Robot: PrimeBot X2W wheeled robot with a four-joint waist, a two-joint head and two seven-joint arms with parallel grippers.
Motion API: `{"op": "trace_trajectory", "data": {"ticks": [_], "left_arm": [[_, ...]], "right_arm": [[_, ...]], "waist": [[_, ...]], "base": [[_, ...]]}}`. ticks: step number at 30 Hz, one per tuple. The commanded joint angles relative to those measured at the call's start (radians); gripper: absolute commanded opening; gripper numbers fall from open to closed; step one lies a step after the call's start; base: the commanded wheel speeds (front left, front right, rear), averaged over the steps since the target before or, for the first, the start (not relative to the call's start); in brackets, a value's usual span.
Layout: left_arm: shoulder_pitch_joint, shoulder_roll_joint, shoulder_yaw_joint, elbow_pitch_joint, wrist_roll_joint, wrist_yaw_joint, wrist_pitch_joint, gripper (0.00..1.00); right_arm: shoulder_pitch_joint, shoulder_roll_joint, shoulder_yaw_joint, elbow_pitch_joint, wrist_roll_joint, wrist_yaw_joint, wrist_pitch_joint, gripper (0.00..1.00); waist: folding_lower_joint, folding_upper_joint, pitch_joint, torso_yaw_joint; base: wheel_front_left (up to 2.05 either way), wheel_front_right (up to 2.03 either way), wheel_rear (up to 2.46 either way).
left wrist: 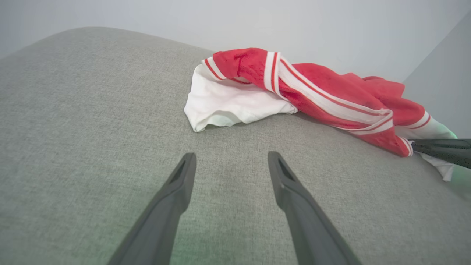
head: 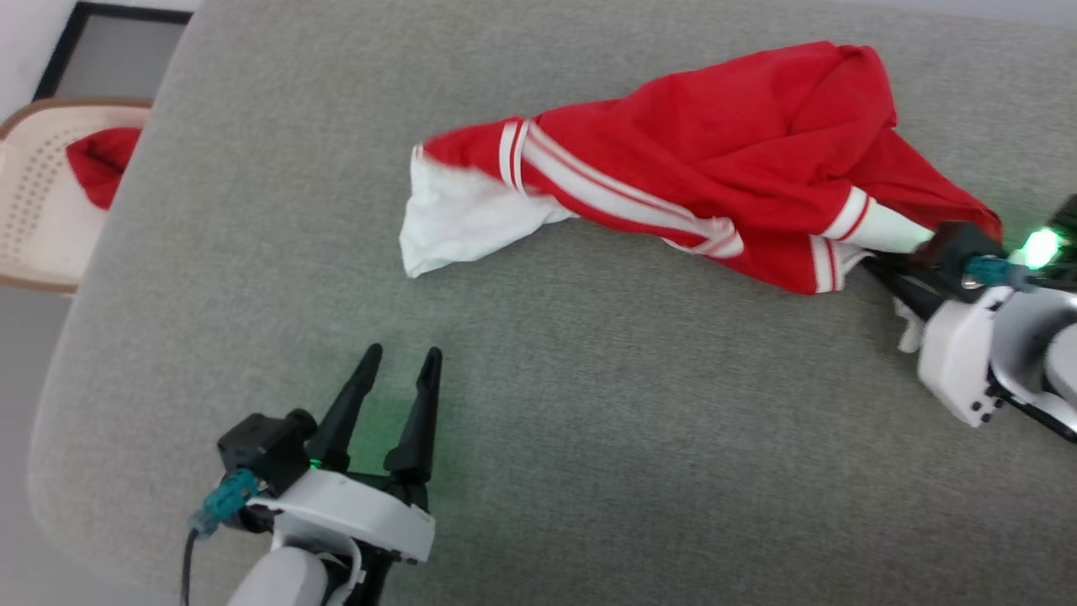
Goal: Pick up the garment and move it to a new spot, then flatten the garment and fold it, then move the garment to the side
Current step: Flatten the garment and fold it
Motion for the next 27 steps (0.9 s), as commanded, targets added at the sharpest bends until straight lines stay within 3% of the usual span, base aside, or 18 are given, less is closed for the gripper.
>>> {"op": "trace_trajectory", "data": {"ticks": [1,11,20,27], "left_arm": [[0.013,0.012,0.010,-0.003,0.007,0.002,0.000,1.00],[0.033,0.054,0.028,-0.040,0.015,0.018,0.009,1.00],[0.044,0.082,0.032,-0.081,0.013,0.033,0.029,1.00],[0.061,0.095,0.037,-0.105,0.007,0.043,0.038,1.00]], "right_arm": [[0.039,-0.019,-0.041,0.006,0.010,-0.003,-0.020,0.00],[0.198,-0.088,-0.290,0.000,0.014,-0.003,-0.078,0.00],[0.400,-0.141,-0.520,-0.032,-0.007,-0.003,-0.077,0.00],[0.557,-0.115,-0.676,-0.103,-0.046,-0.003,-0.053,0.00]], "waist": [[0.0000,0.0000,-0.019,-0.037],[0.0000,0.0000,-0.035,-0.115],[0.0000,0.0000,-0.052,-0.137],[0.0000,0.0000,-0.054,-0.150]], "base": [[0.00,0.00,0.00],[0.00,0.00,0.00],[0.00,0.00,0.00],[0.00,0.00,0.00]]}}
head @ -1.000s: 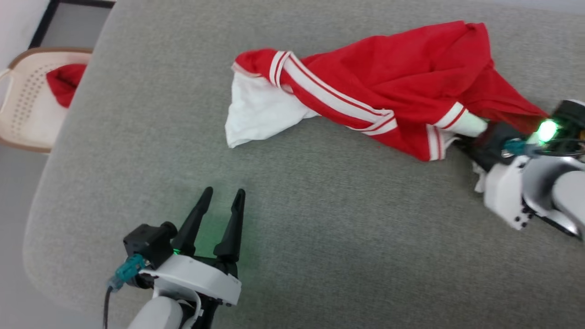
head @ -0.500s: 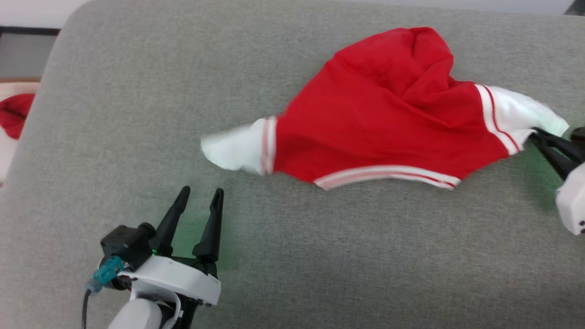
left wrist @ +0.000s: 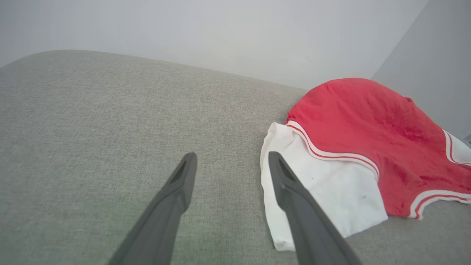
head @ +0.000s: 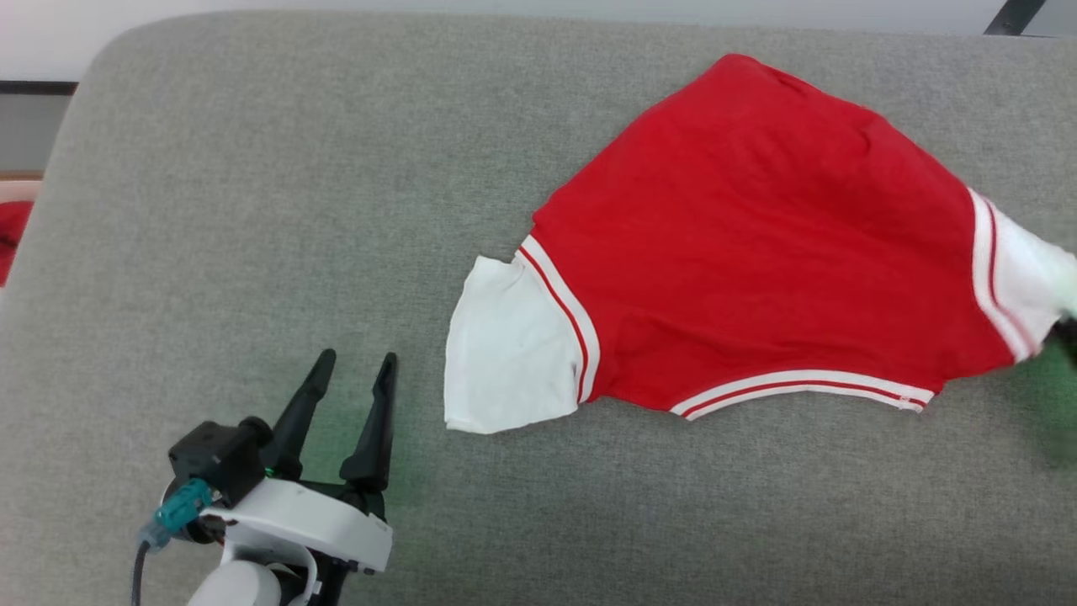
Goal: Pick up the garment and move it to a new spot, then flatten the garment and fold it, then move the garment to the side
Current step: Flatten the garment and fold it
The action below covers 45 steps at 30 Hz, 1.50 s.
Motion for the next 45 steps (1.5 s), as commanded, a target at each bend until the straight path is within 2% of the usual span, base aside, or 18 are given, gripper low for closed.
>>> {"op": "trace_trajectory", "data": {"ticks": [1,7,8,9,11,18,22,26,29,32,37,45], "left_arm": [[0.004,0.006,0.001,-0.006,-0.002,0.003,0.004,1.00],[-0.022,0.021,-0.002,0.001,-0.010,-0.008,0.031,1.00],[-0.027,0.026,-0.001,0.004,-0.011,-0.012,0.035,1.00],[-0.031,0.034,-0.001,0.007,-0.010,-0.014,0.042,1.00],[-0.042,0.053,0.005,0.008,-0.010,-0.019,0.053,1.00],[-0.095,0.158,0.018,-0.033,0.000,-0.035,0.161,1.00],[-0.144,0.244,-0.015,-0.087,-0.002,-0.084,0.301,1.00],[-0.207,0.328,-0.102,-0.125,-0.030,-0.140,0.500,1.00],[-0.262,0.368,-0.195,-0.154,-0.068,-0.157,0.651,1.00],[-0.312,0.399,-0.283,-0.179,-0.128,-0.161,0.754,1.00],[-0.379,0.432,-0.414,-0.186,-0.215,-0.162,0.821,1.00],[-0.447,0.454,-0.532,-0.088,-0.263,-0.162,0.798,1.00]], "right_arm": [[0.028,0.018,-0.014,-0.020,-0.014,-0.002,0.010,0.00],[0.092,0.091,-0.067,-0.091,-0.073,-0.002,0.056,0.00],[0.099,0.103,-0.077,-0.098,-0.080,-0.002,0.059,0.07],[0.104,0.112,-0.087,-0.103,-0.088,-0.002,0.059,0.29],[0.121,0.135,-0.118,-0.108,-0.097,-0.002,0.052,1.00],[0.204,0.243,-0.297,-0.140,-0.072,-0.002,-0.006,1.00],[0.252,0.307,-0.378,-0.192,-0.077,-0.002,-0.031,1.00],[0.281,0.354,-0.414,-0.247,-0.099,-0.002,-0.019,1.00],[0.283,0.380,-0.422,-0.275,-0.108,-0.002,-0.010,1.00],[0.285,0.404,-0.422,-0.283,-0.117,-0.002,-0.006,1.00],[0.277,0.433,-0.415,-0.279,-0.124,-0.002,-0.014,1.00],[0.255,0.454,-0.405,-0.262,-0.127,-0.002,-0.034,1.00]], "waist": [[0.0000,-0.0001,0.002,-0.004],[0.0000,-0.0001,0.004,-0.011],[0.0000,-0.0001,0.002,-0.012],[0.0000,-0.0001,-0.001,-0.013],[0.0000,-0.0001,-0.009,-0.018],[0.0000,-0.0001,-0.055,-0.035],[0.0000,-0.0001,-0.075,-0.052],[0.0000,-0.0001,-0.089,-0.077],[0.0000,-0.0001,-0.087,-0.103],[0.0000,-0.0001,-0.076,-0.130],[0.0000,-0.0001,-0.042,-0.182],[0.0000,-0.0001,0.007,-0.244]], "base": [[0.00,0.00,0.00],[0.00,0.00,0.00],[0.00,0.00,0.00],[0.00,0.00,0.00],[0.00,0.00,0.00],[0.00,0.00,0.00],[0.00,0.00,0.00],[0.00,0.00,0.00],[0.00,0.00,0.00],[0.00,0.00,0.00],[0.00,0.00,0.00],[0.00,0.00,0.00]]}}
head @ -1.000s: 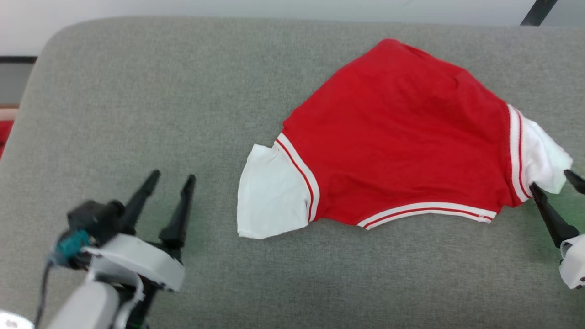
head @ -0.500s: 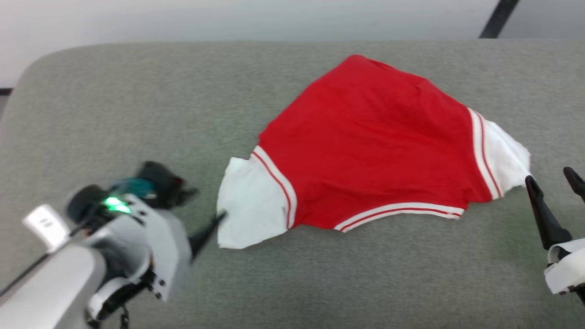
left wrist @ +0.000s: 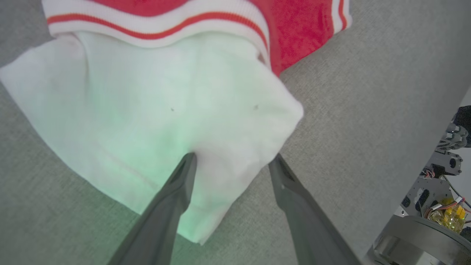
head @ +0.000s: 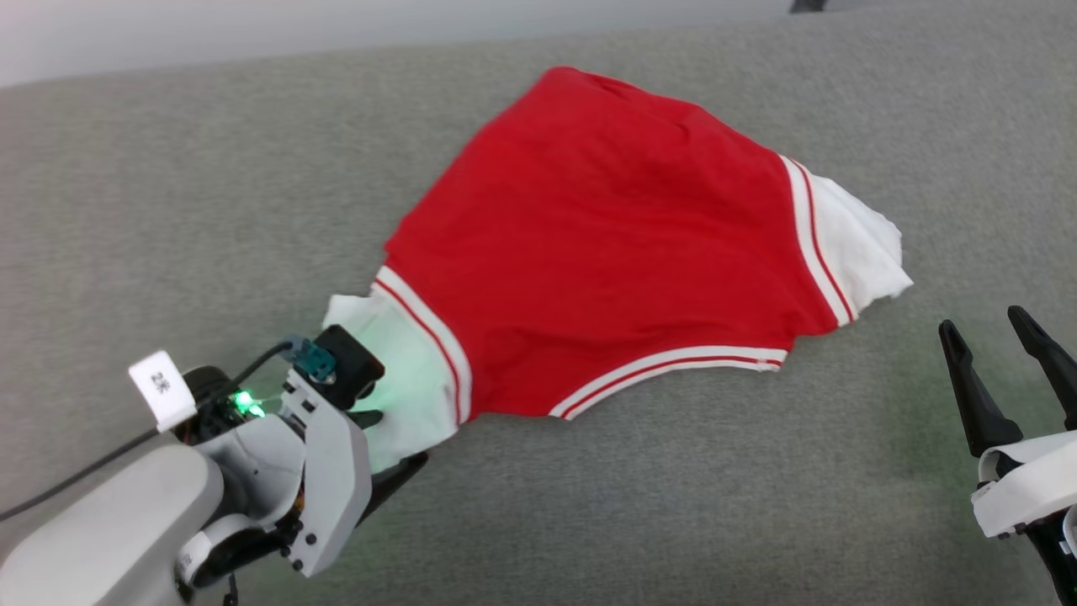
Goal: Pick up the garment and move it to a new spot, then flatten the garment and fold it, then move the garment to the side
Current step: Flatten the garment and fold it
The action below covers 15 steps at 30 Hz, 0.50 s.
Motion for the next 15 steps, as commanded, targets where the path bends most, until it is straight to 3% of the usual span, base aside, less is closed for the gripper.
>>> {"op": "trace_trajectory", "data": {"ticks": [1,8,9,10,11,12,15], "left_arm": [[-0.020,0.001,-0.016,0.026,-0.014,-0.002,-0.014,1.00],[-0.051,0.003,-0.100,0.115,-0.034,0.000,-0.059,1.00],[-0.055,0.002,-0.112,0.124,-0.036,0.000,-0.067,0.90],[-0.059,0.000,-0.123,0.131,-0.039,0.000,-0.073,0.49],[-0.061,-0.002,-0.130,0.137,-0.042,0.000,-0.082,0.35],[-0.063,-0.007,-0.138,0.143,-0.045,0.000,-0.089,0.00],[-0.068,-0.013,-0.158,0.154,-0.060,-0.001,-0.113,0.00]], "right_arm": [[-0.011,0.005,0.002,0.004,-0.001,-0.002,-0.009,1.00],[-0.021,-0.002,0.005,0.016,0.004,-0.002,-0.017,1.00],[-0.022,-0.006,0.008,0.016,0.003,-0.002,-0.013,1.00],[-0.024,-0.010,0.012,0.016,0.003,-0.002,-0.009,1.00],[-0.029,-0.014,0.016,0.013,0.005,-0.002,-0.003,1.00],[-0.034,-0.022,0.020,0.013,0.005,-0.002,0.004,1.00],[-0.043,-0.054,0.056,0.010,0.014,-0.002,0.047,1.00]], "waist": [[0.0000,0.0000,0.033,-0.036],[0.0000,0.0000,0.040,-0.054],[0.0000,0.0000,0.039,-0.055],[0.0000,0.0000,0.038,-0.054],[0.0000,0.0000,0.038,-0.053],[0.0000,0.0000,0.035,-0.050],[0.0000,0.0000,0.034,-0.043]], "base": [[0.00,0.00,0.00],[0.00,0.00,0.00],[0.00,0.00,0.00],[0.00,0.00,0.00],[0.00,0.00,0.00],[0.00,0.00,0.00],[0.00,0.00,0.00]]}}
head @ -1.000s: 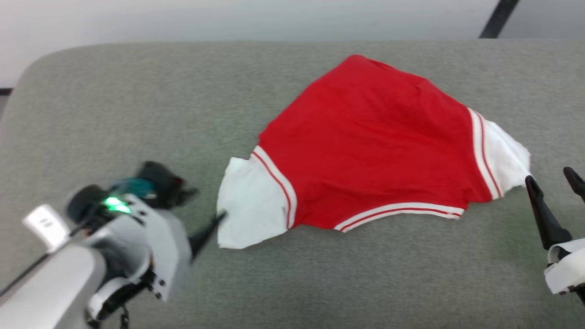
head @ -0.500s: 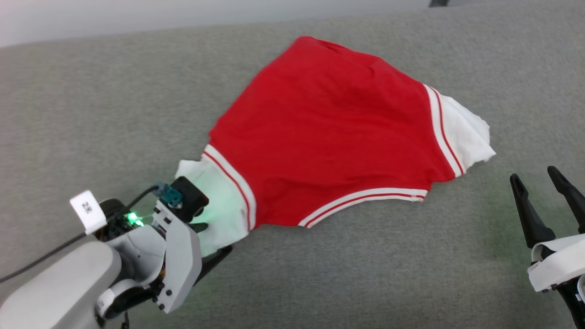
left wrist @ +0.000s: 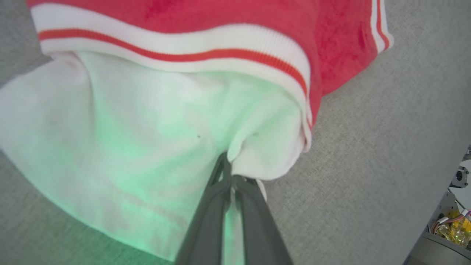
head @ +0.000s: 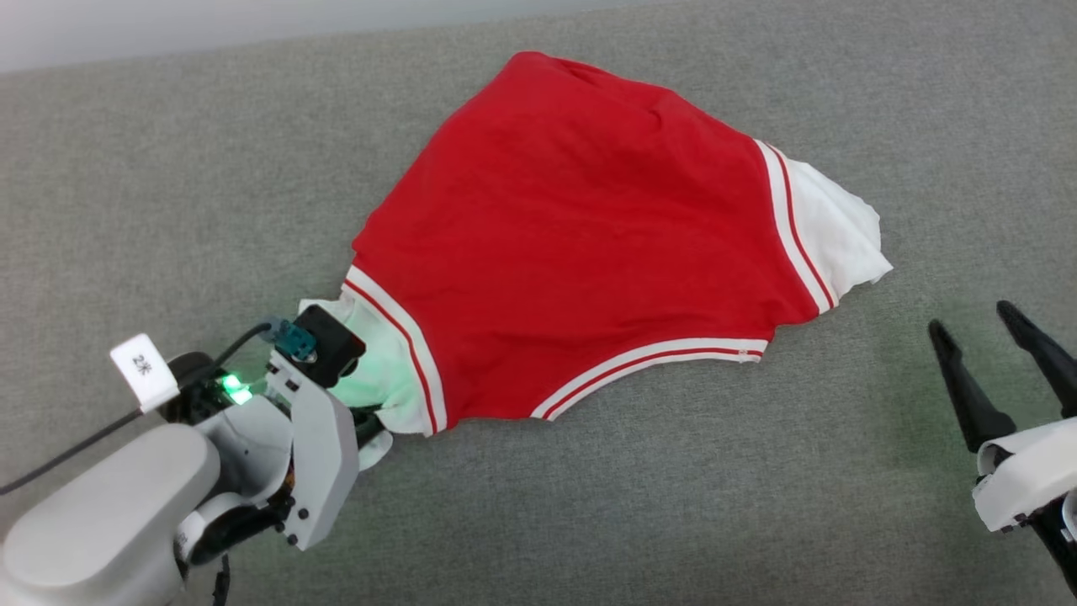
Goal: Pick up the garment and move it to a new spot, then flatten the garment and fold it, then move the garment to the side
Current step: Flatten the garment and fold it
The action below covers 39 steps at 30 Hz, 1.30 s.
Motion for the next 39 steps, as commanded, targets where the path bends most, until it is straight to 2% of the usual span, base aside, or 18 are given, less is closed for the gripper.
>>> {"op": "trace_trajectory", "data": {"ticks": [1,5,12,16,23,24,25,32,33,35,39], "left_arm": [[0.025,-0.017,-0.034,0.017,-0.012,0.001,-0.006,0.00],[0.017,-0.012,-0.054,0.020,-0.022,0.001,-0.031,0.00],[-0.015,-0.032,-0.081,0.017,-0.021,0.001,-0.066,0.00],[-0.033,-0.059,-0.098,0.020,-0.018,0.001,-0.091,0.00],[-0.068,-0.087,-0.136,0.028,-0.030,0.001,-0.126,0.00],[-0.068,-0.087,-0.136,0.028,-0.030,0.001,-0.126,0.00],[-0.079,-0.086,-0.146,0.031,-0.029,0.002,-0.134,0.00],[-0.107,-0.085,-0.167,0.041,-0.039,0.006,-0.152,0.00],[-0.109,-0.086,-0.169,0.044,-0.041,0.006,-0.156,0.00],[-0.113,-0.089,-0.175,0.049,-0.046,0.007,-0.165,0.00],[-0.119,-0.095,-0.173,0.062,-0.058,0.009,-0.197,0.00]], "right_arm": [[-0.019,-0.027,0.032,-0.006,0.011,-0.002,0.035,1.00],[-0.068,-0.117,0.113,-0.024,0.022,-0.002,0.125,1.00],[-0.217,-0.351,0.334,-0.046,-0.024,-0.002,0.235,1.00],[-0.323,-0.426,0.458,-0.036,0.001,-0.002,0.255,1.00],[-0.483,-0.483,0.646,0.049,0.031,-0.002,0.223,1.00],[-0.483,-0.483,0.646,0.049,0.031,-0.002,0.223,1.00],[-0.522,-0.489,0.698,0.075,0.033,-0.002,0.215,1.00],[-0.619,-0.470,0.824,0.143,0.058,-0.002,0.175,1.00],[-0.629,-0.469,0.845,0.153,0.062,-0.002,0.171,0.83],[-0.653,-0.467,0.882,0.174,0.070,-0.002,0.161,0.00],[-0.692,-0.466,0.911,0.219,0.092,-0.002,0.134,0.00]], "waist": [[0.0000,0.0000,0.000,0.007],[0.0000,0.0000,0.008,0.019],[0.0000,0.0000,0.037,0.054],[0.0000,0.0000,0.061,0.078],[0.0000,0.0000,0.104,0.117],[0.0000,0.0000,0.104,0.117],[0.0000,0.0000,0.115,0.125],[0.0000,0.0000,0.140,0.138],[0.0000,0.0000,0.143,0.139],[0.0000,0.0000,0.147,0.141],[0.0000,0.0000,0.144,0.142]], "base": [[0.00,0.00,0.00],[0.00,0.00,0.00],[0.00,0.00,0.00],[0.00,0.00,0.00],[0.00,0.00,0.00],[0.00,0.00,0.00],[0.00,0.00,0.00],[0.00,0.00,0.00],[0.00,0.00,0.00],[0.00,0.00,0.00],[0.00,0.00,0.00]]}}
